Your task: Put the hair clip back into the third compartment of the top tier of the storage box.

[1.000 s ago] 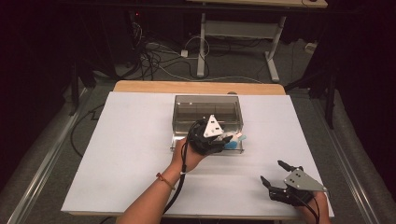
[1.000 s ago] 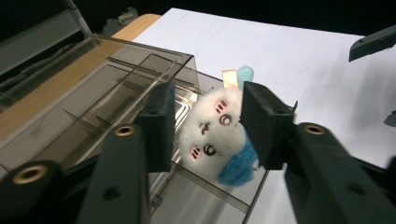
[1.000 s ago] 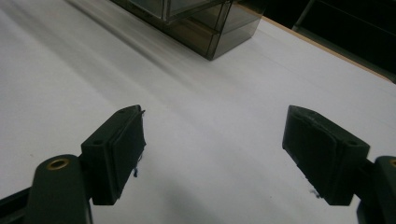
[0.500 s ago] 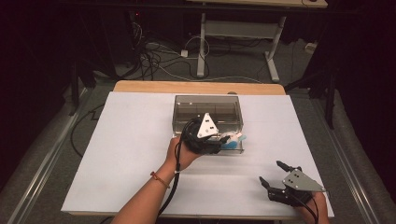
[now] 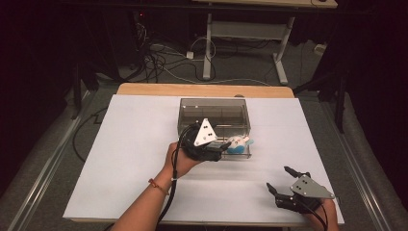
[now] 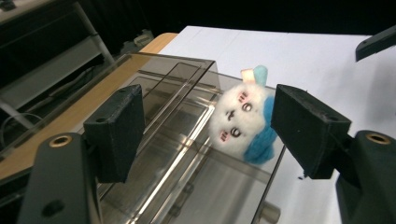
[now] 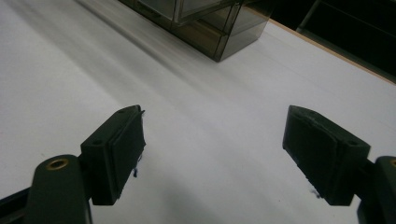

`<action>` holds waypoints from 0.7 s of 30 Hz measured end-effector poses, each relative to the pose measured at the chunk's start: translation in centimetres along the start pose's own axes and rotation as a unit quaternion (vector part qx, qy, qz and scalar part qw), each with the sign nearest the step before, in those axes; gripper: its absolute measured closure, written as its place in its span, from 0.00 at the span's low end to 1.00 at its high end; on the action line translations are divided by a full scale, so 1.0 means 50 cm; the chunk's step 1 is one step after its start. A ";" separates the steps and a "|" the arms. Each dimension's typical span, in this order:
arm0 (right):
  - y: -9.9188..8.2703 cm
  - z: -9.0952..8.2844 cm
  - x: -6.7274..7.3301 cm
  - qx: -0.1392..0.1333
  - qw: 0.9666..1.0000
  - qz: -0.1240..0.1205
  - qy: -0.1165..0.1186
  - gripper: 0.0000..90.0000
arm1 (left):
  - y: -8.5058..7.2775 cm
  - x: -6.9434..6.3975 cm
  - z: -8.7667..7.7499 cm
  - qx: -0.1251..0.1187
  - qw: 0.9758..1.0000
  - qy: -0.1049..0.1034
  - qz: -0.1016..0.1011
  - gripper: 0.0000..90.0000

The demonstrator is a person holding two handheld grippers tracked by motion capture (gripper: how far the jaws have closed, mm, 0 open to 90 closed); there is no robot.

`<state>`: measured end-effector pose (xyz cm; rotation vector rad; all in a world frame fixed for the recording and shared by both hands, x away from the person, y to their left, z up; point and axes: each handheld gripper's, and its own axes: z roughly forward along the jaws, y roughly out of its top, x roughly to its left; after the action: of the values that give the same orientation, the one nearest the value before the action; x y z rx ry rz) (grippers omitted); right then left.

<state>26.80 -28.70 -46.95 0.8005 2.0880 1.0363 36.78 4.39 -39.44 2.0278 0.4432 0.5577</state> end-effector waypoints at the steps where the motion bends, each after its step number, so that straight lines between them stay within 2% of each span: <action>1: 0.000 0.000 0.000 0.001 1.000 0.000 0.000 0.24 | -0.002 -0.001 -0.004 -0.001 1.000 0.003 0.006 0.28; 9: 0.001 0.001 0.002 0.001 1.000 -0.004 0.001 0.24 | -0.015 -0.003 -0.029 0.001 1.000 0.014 0.028 0.28; 14: 0.001 0.001 0.002 0.000 1.000 -0.003 0.001 0.24 | -0.022 -0.003 -0.040 0.003 0.999 0.015 0.034 0.26; 21: 0.002 0.000 0.005 0.000 1.000 -0.005 0.001 0.24 | -0.035 -0.003 -0.064 0.005 0.998 0.027 0.047 0.26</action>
<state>26.67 -28.44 -46.94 0.7893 2.0904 1.0329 34.76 7.43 -39.61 2.0546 0.3842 0.6715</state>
